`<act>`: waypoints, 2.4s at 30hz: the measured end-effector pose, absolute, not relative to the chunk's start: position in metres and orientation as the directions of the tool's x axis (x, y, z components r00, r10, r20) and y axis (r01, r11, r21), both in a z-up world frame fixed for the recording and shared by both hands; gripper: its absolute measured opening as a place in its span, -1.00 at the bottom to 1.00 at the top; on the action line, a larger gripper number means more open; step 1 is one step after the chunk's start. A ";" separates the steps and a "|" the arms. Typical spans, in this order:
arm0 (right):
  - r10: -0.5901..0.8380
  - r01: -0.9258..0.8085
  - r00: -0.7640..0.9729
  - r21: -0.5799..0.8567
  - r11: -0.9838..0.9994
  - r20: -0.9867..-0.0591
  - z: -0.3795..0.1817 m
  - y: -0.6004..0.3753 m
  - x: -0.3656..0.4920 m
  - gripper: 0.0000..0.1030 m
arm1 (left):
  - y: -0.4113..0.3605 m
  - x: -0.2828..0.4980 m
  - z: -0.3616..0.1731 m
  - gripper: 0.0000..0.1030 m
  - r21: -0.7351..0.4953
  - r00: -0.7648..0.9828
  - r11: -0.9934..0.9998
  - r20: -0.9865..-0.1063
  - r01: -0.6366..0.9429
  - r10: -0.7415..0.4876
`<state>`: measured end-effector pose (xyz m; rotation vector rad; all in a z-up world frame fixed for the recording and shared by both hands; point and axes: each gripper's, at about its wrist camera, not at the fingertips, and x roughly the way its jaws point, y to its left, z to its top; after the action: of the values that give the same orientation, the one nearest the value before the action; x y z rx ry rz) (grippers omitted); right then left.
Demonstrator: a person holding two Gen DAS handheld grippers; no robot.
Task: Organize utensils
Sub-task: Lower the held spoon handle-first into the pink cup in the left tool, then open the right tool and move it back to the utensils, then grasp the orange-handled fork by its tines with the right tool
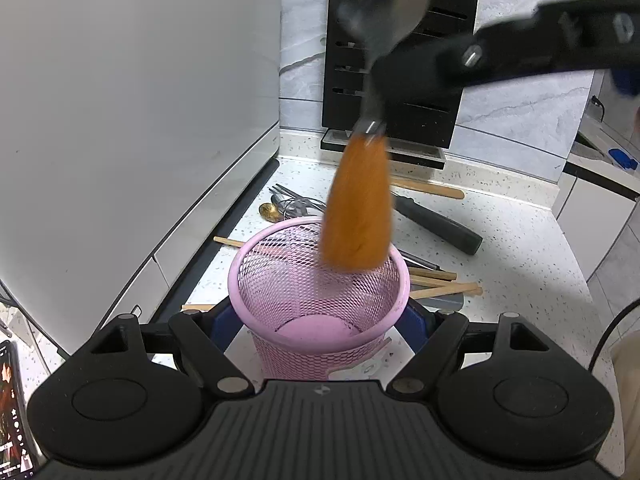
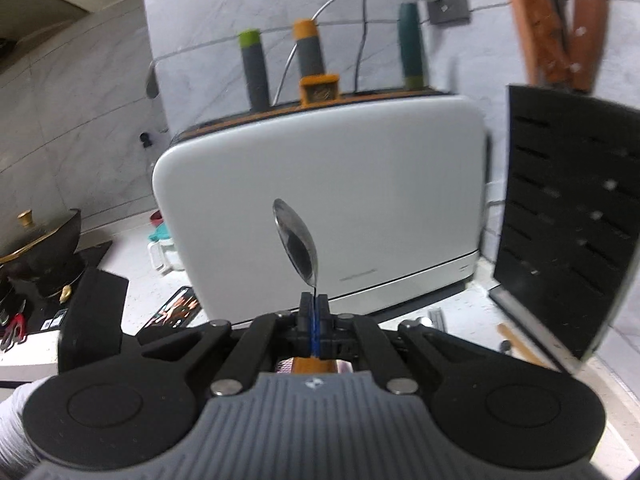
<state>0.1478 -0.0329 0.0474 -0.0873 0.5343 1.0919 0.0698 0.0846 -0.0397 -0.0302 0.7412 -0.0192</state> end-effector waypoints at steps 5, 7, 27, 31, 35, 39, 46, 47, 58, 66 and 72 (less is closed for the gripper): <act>0.804 -0.881 0.311 0.163 0.444 -0.507 0.025 -0.015 0.150 -1.00 | 0.087 0.069 -0.040 0.78 -0.039 0.739 0.999 -0.672 0.009 -0.033; 0.797 -0.887 0.301 0.152 0.435 -0.524 0.016 -0.010 0.150 -1.00 | 0.086 0.069 -0.040 0.78 -0.037 0.740 0.999 -0.672 0.010 -0.033; 0.727 -0.895 0.237 0.147 0.422 -0.644 -0.016 0.006 0.155 -1.00 | 0.080 0.069 -0.041 0.79 -0.027 0.738 0.999 -0.674 0.017 -0.031; 0.720 -0.881 0.245 0.162 0.445 -0.649 -0.014 0.001 0.158 -0.94 | 0.080 0.070 -0.041 0.79 -0.025 0.736 1.000 -0.676 0.018 -0.030; 0.723 -0.869 0.239 0.189 0.457 -0.648 -0.009 -0.005 0.160 -0.60 | 0.079 0.071 -0.042 0.79 -0.021 0.735 1.000 -0.677 0.023 -0.032; 0.712 -0.867 0.258 0.169 0.469 -0.653 0.000 -0.012 0.157 -0.42 | 0.080 0.071 -0.042 0.79 -0.028 0.735 0.999 -0.678 0.022 -0.035; 0.669 -0.834 0.294 0.160 0.529 -0.682 0.013 -0.032 0.163 -0.38 | 0.079 0.071 -0.042 0.79 -0.029 0.735 0.999 -0.677 0.021 -0.035; 0.662 -0.825 0.305 0.157 0.543 -0.685 0.013 -0.034 0.164 -0.38 | 0.079 0.071 -0.042 0.79 -0.028 0.735 0.999 -0.677 0.021 -0.035; 0.554 -0.740 0.393 0.105 0.664 -0.734 0.020 -0.062 0.204 -0.29 | 0.080 0.072 -0.042 0.79 -0.031 0.735 0.999 -0.677 0.022 -0.037; 0.446 -0.747 0.369 0.026 0.665 -0.815 0.001 -0.040 0.234 -0.30 | 0.079 0.073 -0.042 0.79 -0.025 0.731 0.999 -0.681 0.026 -0.036; 0.392 -0.765 0.311 0.016 0.643 -0.866 -0.022 -0.010 0.254 -0.45 | 0.079 0.075 -0.042 0.79 -0.025 0.726 0.999 -0.687 0.026 -0.036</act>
<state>0.2541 -0.0100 -0.0223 -0.4419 0.9852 0.7972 0.0751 0.0790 -0.0415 -0.0135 0.7577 -0.0343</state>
